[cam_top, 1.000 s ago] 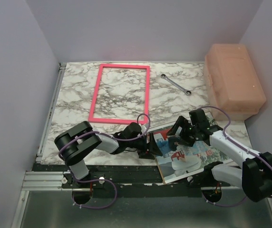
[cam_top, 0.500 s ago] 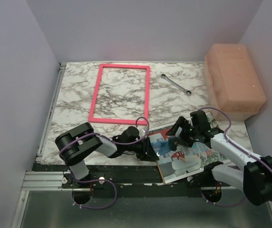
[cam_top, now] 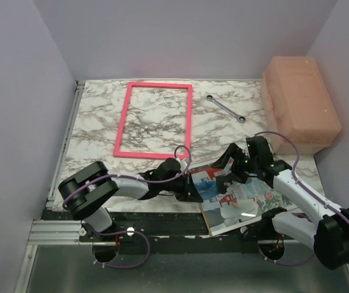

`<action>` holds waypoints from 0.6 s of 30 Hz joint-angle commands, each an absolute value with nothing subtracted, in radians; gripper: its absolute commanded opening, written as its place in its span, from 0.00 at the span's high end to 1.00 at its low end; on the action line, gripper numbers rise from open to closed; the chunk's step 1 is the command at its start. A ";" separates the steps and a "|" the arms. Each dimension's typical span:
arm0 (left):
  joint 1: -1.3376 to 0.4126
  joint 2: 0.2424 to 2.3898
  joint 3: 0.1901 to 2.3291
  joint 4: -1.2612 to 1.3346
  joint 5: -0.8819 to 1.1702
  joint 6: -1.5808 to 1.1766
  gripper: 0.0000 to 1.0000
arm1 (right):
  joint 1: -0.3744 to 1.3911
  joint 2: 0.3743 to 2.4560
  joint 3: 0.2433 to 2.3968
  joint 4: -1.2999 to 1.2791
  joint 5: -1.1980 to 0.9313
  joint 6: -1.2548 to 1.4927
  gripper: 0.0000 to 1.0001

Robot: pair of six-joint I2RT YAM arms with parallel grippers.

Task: Put the photo into the frame
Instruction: Pick up the photo frame item at the center of the board.

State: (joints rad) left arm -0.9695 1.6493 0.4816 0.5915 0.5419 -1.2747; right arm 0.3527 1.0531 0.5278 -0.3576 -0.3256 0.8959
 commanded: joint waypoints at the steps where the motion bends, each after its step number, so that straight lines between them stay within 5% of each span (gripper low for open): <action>1: -0.974 1.463 0.595 0.148 0.353 -1.085 1.00 | 0.359 1.016 0.612 -0.425 -0.348 0.869 0.06; 8: -0.926 1.351 0.664 -0.163 0.247 -0.989 1.00 | 0.359 1.021 0.690 -0.469 -0.356 0.832 0.06; 18: -0.633 1.009 0.391 -0.203 0.249 -1.006 1.00 | 0.359 1.081 0.708 -0.450 -0.404 0.801 0.06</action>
State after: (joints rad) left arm -0.7616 1.1614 0.4831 -0.1322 0.2764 -1.0237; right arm 0.3527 1.0561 0.6918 -0.4393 -0.3546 0.8288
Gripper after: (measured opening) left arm 0.011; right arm 0.940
